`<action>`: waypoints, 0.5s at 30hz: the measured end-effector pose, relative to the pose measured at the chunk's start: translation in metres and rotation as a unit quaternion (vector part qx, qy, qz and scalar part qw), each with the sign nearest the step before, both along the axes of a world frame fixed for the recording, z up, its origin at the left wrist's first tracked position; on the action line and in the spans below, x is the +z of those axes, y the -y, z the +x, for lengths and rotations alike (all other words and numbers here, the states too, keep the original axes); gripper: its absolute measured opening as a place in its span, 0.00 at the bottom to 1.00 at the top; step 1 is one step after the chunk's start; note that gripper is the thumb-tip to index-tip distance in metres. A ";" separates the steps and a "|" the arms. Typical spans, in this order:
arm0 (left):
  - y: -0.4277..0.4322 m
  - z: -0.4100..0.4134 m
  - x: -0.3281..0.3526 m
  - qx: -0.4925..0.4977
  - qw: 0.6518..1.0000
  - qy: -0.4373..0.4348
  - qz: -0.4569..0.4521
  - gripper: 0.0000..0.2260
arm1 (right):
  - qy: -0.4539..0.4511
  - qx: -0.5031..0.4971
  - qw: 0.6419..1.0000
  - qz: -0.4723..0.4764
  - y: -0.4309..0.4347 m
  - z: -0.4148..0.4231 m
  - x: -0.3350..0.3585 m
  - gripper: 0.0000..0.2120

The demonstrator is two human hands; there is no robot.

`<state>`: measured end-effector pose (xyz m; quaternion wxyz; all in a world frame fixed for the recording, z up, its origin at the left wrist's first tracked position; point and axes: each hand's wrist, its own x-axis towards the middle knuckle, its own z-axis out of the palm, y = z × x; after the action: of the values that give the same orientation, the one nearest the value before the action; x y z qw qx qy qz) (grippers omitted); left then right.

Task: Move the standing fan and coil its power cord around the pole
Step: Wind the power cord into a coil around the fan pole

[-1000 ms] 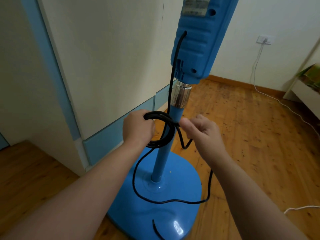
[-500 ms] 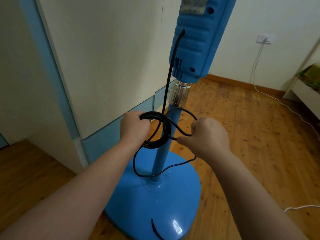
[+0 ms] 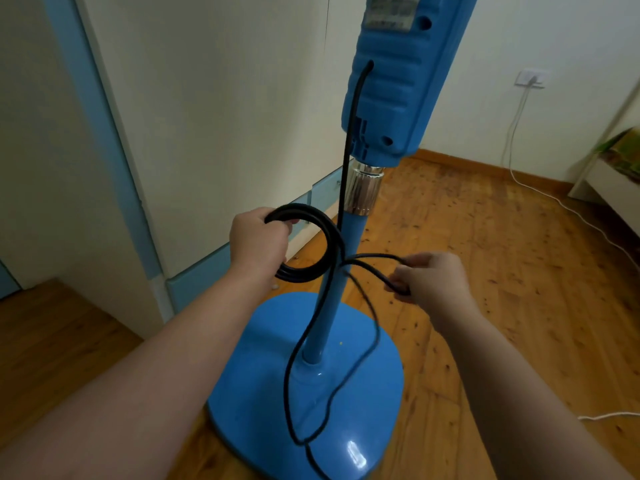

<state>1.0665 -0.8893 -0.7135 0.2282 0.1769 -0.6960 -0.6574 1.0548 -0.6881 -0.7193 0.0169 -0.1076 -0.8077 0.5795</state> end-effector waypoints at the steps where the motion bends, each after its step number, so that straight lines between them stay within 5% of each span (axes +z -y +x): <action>1: 0.000 0.001 0.001 0.001 1.000 -0.005 0.020 0.13 | 0.030 0.006 0.994 -0.105 0.002 0.000 -0.002 0.08; 5: 0.002 0.004 0.008 0.012 0.996 -0.022 0.085 0.10 | 0.006 0.020 0.891 -0.454 0.006 0.001 -0.002 0.11; 9: 0.011 0.004 0.009 0.006 0.984 0.012 0.179 0.09 | -0.075 0.110 0.864 -0.486 0.000 0.007 0.000 0.09; 11: 0.016 0.004 0.010 0.008 0.978 0.032 0.204 0.09 | -0.138 0.145 0.903 -0.379 -0.005 0.011 0.000 0.11; 13: 0.018 0.005 0.011 0.007 0.976 0.046 0.214 0.10 | -0.270 0.147 0.944 -0.118 -0.009 0.013 -0.002 0.16; 15: 0.019 0.005 0.014 0.000 0.974 0.059 0.218 0.10 | -0.387 0.157 0.899 0.129 -0.011 0.015 -0.007 0.23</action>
<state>1.0716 -0.9081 -0.6995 0.1427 0.2606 -0.5480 -0.7819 1.0693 -0.6771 -0.7265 0.2509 0.2565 -0.8113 0.4616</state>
